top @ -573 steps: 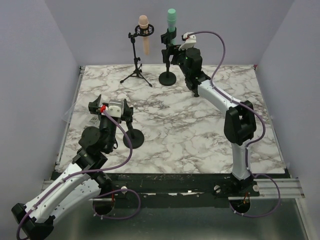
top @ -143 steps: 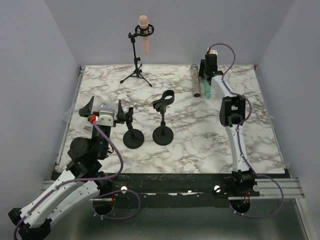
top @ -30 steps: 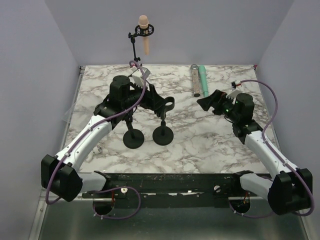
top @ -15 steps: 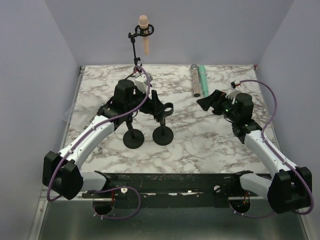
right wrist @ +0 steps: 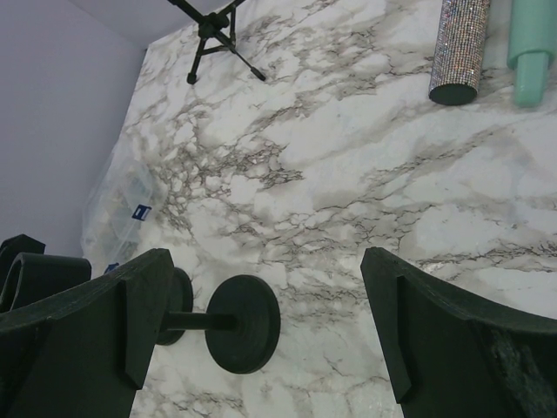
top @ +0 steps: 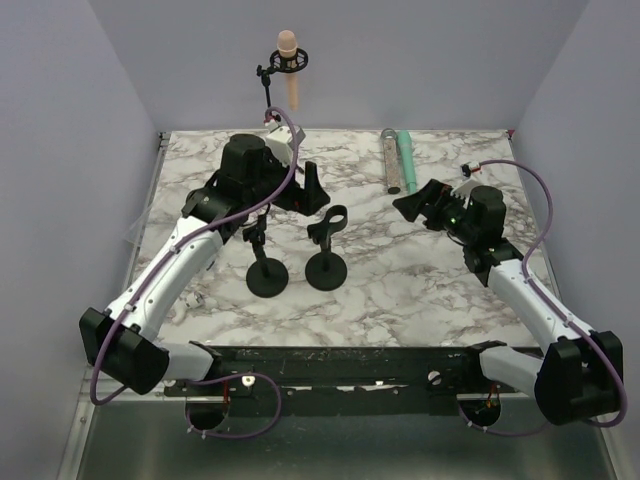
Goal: Remove the microphone from the stand
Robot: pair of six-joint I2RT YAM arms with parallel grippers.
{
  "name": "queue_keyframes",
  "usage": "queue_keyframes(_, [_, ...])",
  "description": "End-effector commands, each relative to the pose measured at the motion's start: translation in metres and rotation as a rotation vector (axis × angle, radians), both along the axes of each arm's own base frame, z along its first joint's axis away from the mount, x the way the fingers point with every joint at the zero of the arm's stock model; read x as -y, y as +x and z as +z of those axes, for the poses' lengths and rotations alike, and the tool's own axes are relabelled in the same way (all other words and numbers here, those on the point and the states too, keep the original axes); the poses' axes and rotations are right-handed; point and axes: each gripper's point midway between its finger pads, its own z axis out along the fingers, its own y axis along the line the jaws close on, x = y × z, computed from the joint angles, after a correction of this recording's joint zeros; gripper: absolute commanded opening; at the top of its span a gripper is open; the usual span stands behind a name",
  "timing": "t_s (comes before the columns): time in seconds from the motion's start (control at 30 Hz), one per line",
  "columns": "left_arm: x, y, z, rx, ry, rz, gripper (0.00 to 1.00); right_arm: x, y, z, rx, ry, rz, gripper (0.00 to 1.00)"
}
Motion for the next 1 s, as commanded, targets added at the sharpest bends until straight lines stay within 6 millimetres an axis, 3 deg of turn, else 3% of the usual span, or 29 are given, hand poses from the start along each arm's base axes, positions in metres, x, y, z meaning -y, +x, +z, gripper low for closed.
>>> queue_keyframes(0.0, [-0.008,-0.002,0.037,0.087,0.009,0.012,0.91,-0.004,0.000,-0.001,-0.028,0.017,0.013,0.98])
queue_keyframes(0.27, [-0.041,-0.007,0.083,0.149,-0.164,0.131,0.97,-0.010,-0.001,0.000,-0.044,0.048,0.040,0.98])
queue_keyframes(0.53, [-0.078,0.009,0.131,0.178,-0.445,0.257,0.98,-0.015,-0.004,-0.004,-0.057,0.062,0.070,0.98])
queue_keyframes(0.73, [-0.092,0.037,0.143,0.212,-0.541,0.302,0.98,-0.016,-0.013,-0.009,-0.076,0.067,0.088,0.98])
queue_keyframes(0.97, [-0.108,0.098,0.156,0.432,-0.379,0.365,0.98,-0.021,-0.030,-0.017,-0.117,0.094,0.131,0.98])
